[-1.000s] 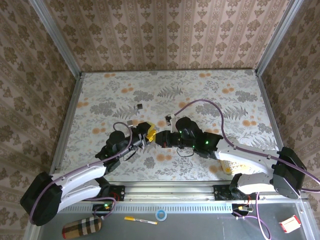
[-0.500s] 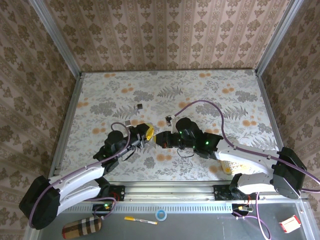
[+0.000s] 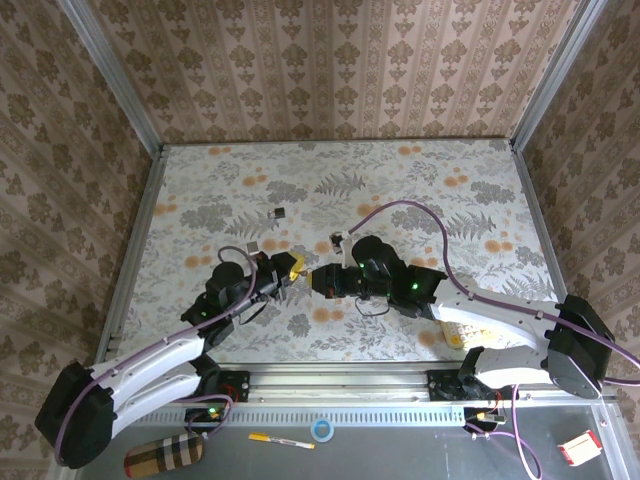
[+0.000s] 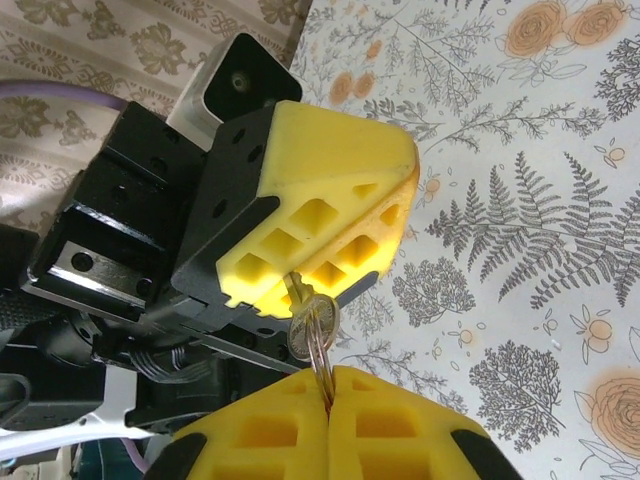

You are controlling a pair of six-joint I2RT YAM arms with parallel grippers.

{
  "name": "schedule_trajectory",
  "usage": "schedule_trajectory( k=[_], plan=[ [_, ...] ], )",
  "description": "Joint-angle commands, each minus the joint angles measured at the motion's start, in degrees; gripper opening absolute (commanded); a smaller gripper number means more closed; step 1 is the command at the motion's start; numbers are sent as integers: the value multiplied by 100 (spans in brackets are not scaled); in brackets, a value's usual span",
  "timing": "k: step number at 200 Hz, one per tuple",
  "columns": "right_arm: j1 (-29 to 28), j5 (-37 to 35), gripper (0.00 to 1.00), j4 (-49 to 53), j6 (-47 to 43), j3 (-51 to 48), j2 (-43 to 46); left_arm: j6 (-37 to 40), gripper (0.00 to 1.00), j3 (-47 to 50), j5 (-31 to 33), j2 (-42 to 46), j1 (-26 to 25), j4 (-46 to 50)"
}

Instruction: Unlock with the key

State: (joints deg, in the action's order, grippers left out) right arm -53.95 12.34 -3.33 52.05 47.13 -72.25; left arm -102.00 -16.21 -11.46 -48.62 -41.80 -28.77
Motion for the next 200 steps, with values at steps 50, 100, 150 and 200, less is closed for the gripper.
schedule_trajectory(
  k=[50, 100, 150, 200],
  plan=[
    [1049, 1312, 72, -1599, 904, -616, 773, 3587, 0, -839, 258, 771, 217, 465],
    [977, 1729, 67, -3199, 1483, -765, 283, 3874, 0, -805, 240, 523, 8, -330],
    [687, 1711, 51, -3366, 1434, -818, 8, 3948, 0, -822, 311, 516, -87, -502],
    [570, 1780, 39, -3505, 1409, -707, -205, 3947, 0, -779, 373, 474, -175, -591]
  ],
)
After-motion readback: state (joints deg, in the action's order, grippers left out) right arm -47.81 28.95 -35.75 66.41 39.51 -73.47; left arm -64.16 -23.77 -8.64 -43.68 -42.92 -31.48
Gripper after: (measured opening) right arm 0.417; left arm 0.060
